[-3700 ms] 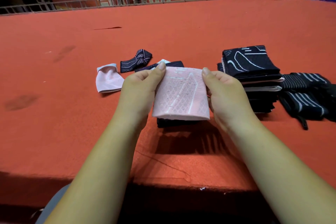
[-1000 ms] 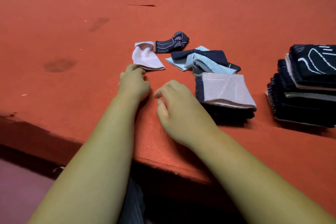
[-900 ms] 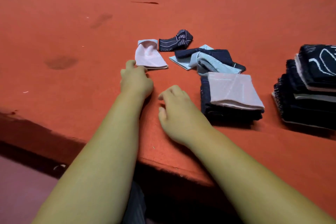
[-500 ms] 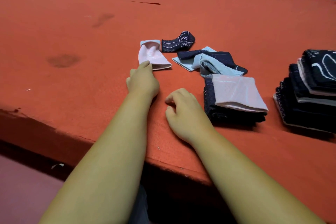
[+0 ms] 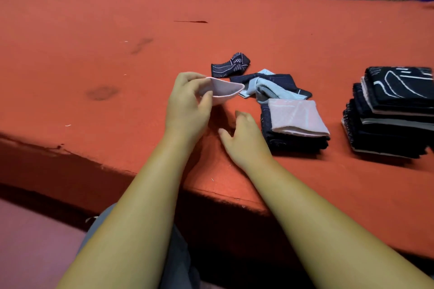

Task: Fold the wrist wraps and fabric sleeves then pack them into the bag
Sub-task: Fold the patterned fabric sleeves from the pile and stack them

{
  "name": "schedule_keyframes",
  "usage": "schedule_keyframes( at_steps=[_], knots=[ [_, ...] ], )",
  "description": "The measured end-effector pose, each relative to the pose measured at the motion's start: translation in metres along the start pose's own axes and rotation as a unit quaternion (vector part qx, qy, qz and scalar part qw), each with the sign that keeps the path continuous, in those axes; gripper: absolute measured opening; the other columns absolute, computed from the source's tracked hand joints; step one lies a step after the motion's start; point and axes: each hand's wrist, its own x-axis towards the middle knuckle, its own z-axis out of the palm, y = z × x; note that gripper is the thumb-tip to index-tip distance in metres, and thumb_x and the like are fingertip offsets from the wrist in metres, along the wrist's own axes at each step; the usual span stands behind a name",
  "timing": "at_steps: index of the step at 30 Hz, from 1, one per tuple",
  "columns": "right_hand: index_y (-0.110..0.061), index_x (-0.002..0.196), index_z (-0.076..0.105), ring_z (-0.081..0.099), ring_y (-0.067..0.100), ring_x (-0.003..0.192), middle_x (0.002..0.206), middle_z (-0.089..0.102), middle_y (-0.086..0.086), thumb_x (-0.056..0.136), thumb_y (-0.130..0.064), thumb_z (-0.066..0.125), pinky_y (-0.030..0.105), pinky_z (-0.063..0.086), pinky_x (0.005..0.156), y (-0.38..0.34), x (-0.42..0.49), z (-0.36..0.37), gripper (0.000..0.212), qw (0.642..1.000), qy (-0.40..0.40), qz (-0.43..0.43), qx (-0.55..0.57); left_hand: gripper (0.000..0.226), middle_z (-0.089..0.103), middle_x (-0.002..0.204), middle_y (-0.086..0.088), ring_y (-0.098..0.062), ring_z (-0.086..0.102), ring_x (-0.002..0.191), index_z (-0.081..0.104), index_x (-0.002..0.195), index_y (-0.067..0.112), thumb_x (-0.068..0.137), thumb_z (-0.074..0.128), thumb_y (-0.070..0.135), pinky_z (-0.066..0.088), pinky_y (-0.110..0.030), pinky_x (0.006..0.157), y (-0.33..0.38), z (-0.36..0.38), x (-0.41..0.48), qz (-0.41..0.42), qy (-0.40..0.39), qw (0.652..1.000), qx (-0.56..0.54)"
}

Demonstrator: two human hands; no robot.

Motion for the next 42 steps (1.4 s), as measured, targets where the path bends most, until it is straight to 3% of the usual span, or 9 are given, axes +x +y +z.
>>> schedule_keyframes(
  at_steps=[4,10,13,19,21,26,33,38,42],
  knots=[
    [-0.026,0.166,0.023,0.057,0.021,0.136,0.155,0.046,-0.001,0.09,-0.043,0.078,0.044,0.049,0.112,-0.005,-0.005,-0.007,0.096,0.993,0.031,-0.021,0.113,0.017,0.072,0.119,-0.01,-0.013,0.07,0.102,0.081,0.11,0.01,0.096,0.071,0.006,0.052,-0.021,0.089,0.012,-0.021,-0.005,-0.089,0.025,0.979,-0.184],
    [-0.026,0.105,0.055,0.057,0.019,0.1,0.102,0.061,-0.004,0.088,-0.034,0.078,0.037,0.045,0.082,-0.018,-0.029,-0.022,0.03,0.989,0.075,-0.063,0.108,0.024,0.074,0.121,-0.019,-0.023,0.07,0.106,0.075,0.122,0.002,0.098,0.069,0.004,0.058,-0.033,0.094,0.022,-0.032,-0.006,-0.267,0.037,0.818,-0.508],
    [-0.024,0.104,0.059,0.066,0.02,0.09,0.096,0.07,-0.003,0.09,-0.035,0.074,0.043,0.054,0.081,-0.035,-0.049,-0.035,0.024,0.981,0.094,-0.055,0.162,0.033,0.072,0.122,-0.012,-0.019,0.07,0.103,0.063,0.135,0.011,0.103,0.065,0.008,0.059,-0.029,0.088,0.031,-0.036,-0.006,-0.27,0.016,0.769,-0.58],
    [-0.02,0.092,0.061,0.059,-0.001,0.071,0.078,0.066,-0.015,0.096,-0.039,0.078,0.024,0.048,0.067,-0.071,-0.064,-0.111,0.027,0.939,0.188,-0.036,0.285,0.033,0.072,0.109,-0.015,-0.028,0.066,0.094,0.073,0.123,0.015,0.1,0.066,0.038,0.053,-0.041,0.079,0.081,-0.037,0.003,-0.27,-0.182,0.84,-0.434],
    [-0.02,0.089,0.062,0.058,0.001,0.067,0.076,0.065,-0.012,0.095,-0.047,0.078,0.023,0.048,0.065,-0.071,-0.061,-0.139,0.033,0.927,0.214,-0.012,0.308,0.028,0.075,0.109,-0.01,-0.024,0.069,0.089,0.072,0.127,0.015,0.107,0.063,0.032,0.055,-0.034,0.072,0.1,-0.036,0.007,-0.257,-0.237,0.839,-0.416],
    [-0.021,0.102,0.075,0.068,0.001,0.078,0.091,0.077,-0.012,0.097,-0.049,0.072,0.027,0.053,0.072,-0.046,-0.055,-0.188,0.028,0.912,0.259,0.034,0.315,0.046,0.073,0.116,-0.009,-0.028,0.074,0.108,0.058,0.143,0.013,0.1,0.074,0.017,0.061,-0.04,0.095,0.134,-0.027,0.004,-0.233,-0.307,0.813,-0.437],
    [-0.005,0.097,0.068,0.057,0.006,0.075,0.089,0.071,0.007,0.099,-0.032,0.07,0.026,0.049,0.071,0.007,-0.078,-0.208,0.027,0.923,0.254,0.065,0.283,0.021,0.063,0.09,0.0,-0.021,0.063,0.091,0.07,0.112,0.017,0.095,0.08,0.01,0.055,-0.052,0.103,0.163,0.003,-0.028,-0.201,-0.354,0.827,-0.388],
    [-0.007,0.098,0.071,0.061,0.008,0.074,0.09,0.077,0.008,0.099,-0.034,0.071,0.032,0.052,0.073,0.04,-0.093,-0.207,0.027,0.918,0.244,0.094,0.298,0.02,0.059,0.088,-0.002,-0.021,0.064,0.078,0.074,0.092,0.018,0.091,0.078,-0.002,0.065,-0.04,0.079,0.168,0.022,-0.046,-0.188,-0.313,0.87,-0.332],
    [0.0,0.096,0.06,0.058,0.013,0.04,0.063,0.058,0.004,0.104,-0.026,0.068,0.029,0.051,0.05,0.052,-0.092,-0.203,0.028,0.904,0.251,0.119,0.326,0.025,0.052,0.086,-0.007,-0.023,0.068,0.064,0.065,0.09,0.013,0.093,0.059,-0.01,0.065,-0.039,0.059,0.17,0.035,-0.048,-0.188,-0.14,0.924,-0.3]
  ],
)
